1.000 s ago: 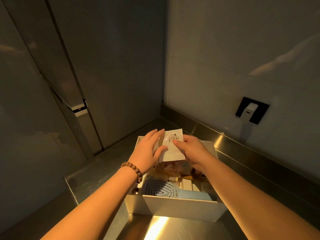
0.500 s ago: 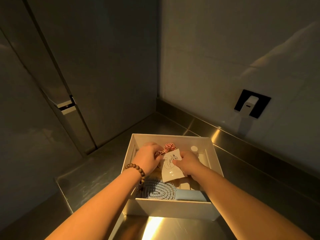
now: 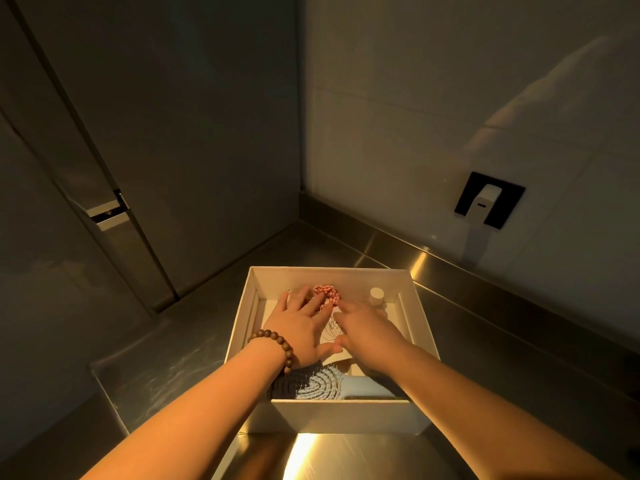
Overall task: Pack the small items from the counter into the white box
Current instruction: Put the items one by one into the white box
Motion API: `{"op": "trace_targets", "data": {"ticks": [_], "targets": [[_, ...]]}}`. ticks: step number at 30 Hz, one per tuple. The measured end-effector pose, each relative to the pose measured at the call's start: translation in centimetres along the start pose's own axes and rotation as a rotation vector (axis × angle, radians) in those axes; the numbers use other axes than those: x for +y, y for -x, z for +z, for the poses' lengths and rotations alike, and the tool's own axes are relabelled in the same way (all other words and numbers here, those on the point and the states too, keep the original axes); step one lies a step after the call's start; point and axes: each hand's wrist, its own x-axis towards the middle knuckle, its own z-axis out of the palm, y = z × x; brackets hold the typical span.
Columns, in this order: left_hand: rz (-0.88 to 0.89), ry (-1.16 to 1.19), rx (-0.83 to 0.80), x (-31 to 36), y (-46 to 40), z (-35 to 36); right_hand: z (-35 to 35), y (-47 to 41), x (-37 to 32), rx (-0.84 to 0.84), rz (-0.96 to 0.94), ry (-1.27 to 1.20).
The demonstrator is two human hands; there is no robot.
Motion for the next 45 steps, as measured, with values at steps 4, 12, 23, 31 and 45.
{"op": "trace_targets", "data": {"ticks": [4,12,23,31,45], "targets": [[-0.062,-0.042,-0.07,0.0,-0.1,0.5,1.1,0.1,0.3,-0.094,-0.106,0.257],[-0.102,0.143,0.055,0.0,1.9,-1.8,0.5,1.4,0.3,0.08,-0.109,0.144],[0.108,0.301,0.419,13.3,3.1,-7.2,-0.7,14.1,7.5,0.544,0.219,-0.281],[0.383,0.303,0.318,29.4,2.5,-5.1,3.4,28.0,17.3,0.551,0.568,-0.258],[0.466,0.364,0.03,48.0,0.7,1.5,11.6,39.3,30.0,0.289,0.97,-0.19]]}}
